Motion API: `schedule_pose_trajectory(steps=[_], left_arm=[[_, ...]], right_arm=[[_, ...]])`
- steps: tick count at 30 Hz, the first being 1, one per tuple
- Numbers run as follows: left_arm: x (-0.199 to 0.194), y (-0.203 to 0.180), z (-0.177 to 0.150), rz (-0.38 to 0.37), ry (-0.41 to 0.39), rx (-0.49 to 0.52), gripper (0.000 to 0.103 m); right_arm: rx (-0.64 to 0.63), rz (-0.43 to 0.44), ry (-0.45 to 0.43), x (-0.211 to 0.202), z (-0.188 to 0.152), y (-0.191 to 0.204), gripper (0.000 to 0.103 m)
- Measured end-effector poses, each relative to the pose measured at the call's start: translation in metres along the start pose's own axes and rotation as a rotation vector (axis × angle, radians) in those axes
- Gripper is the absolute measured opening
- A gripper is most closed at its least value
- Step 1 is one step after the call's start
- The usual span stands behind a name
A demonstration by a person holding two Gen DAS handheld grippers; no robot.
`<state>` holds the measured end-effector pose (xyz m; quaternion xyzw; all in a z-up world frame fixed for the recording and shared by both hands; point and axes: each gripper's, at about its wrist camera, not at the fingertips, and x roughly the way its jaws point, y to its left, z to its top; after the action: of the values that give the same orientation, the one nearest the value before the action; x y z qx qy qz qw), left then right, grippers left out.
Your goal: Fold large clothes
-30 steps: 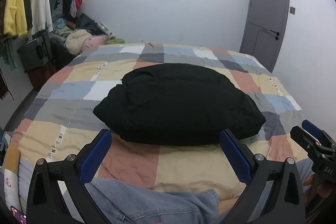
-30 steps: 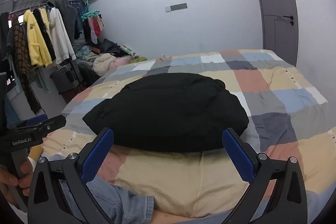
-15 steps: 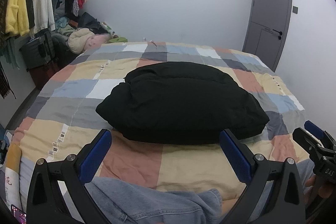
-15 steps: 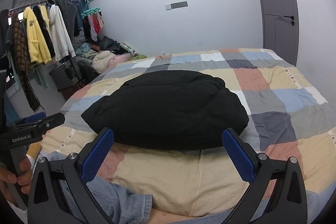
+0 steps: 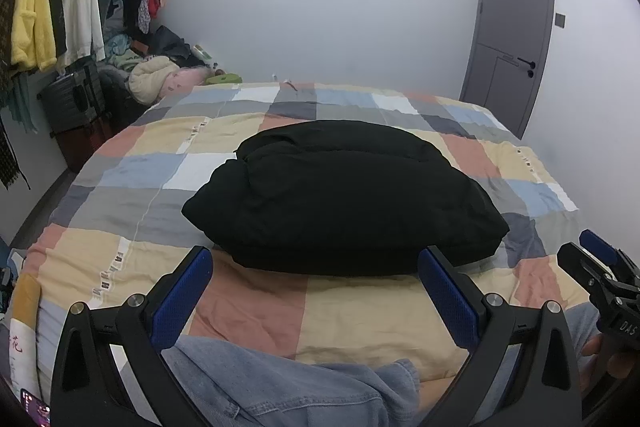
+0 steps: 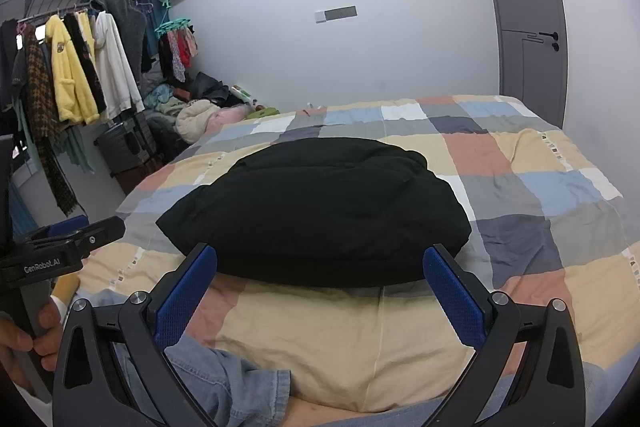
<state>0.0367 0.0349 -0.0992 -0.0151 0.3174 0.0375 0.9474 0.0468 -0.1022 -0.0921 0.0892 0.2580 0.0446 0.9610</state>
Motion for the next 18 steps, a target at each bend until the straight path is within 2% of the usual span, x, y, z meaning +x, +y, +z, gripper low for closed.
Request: schedule_pose_trajectory(steps=[18], left_arm=[[-0.0034,-0.0012,-0.0014,0.000,-0.004,0.008,0.103]], right_arm=[[-0.001,-0.003,0.007,-0.0030,0.0007,-0.0025,0.103]])
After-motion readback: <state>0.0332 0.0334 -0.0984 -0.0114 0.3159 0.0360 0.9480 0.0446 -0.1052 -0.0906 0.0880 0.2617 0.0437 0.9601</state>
